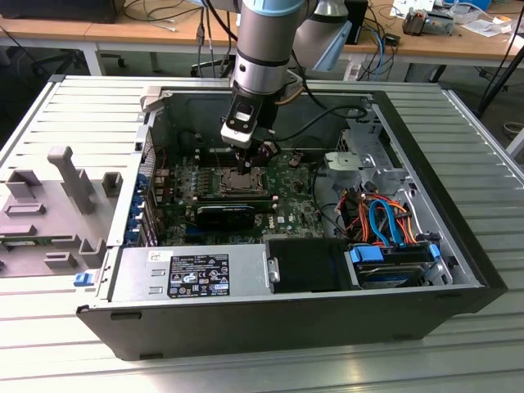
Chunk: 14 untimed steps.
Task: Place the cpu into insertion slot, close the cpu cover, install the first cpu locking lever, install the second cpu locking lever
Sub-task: 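Install the first cpu locking lever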
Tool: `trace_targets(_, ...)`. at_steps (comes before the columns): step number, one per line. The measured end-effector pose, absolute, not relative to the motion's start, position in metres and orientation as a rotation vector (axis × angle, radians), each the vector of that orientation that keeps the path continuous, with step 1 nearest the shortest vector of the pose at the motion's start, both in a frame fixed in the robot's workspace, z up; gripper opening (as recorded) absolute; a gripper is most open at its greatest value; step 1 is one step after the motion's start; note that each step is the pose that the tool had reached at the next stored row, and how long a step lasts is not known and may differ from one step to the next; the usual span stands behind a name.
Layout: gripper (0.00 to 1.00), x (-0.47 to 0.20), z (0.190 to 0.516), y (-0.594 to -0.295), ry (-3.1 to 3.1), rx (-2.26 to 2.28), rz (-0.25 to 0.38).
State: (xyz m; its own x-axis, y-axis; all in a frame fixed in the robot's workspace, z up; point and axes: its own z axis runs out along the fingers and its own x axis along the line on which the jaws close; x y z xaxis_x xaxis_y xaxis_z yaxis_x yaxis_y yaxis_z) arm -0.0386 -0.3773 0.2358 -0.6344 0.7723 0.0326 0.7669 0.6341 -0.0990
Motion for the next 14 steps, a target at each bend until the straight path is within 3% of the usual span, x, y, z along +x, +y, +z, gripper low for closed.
trace_targets(14, 0.11, -0.0386, 0.2358, -0.3773, -2.783, -1.292, 0.117)
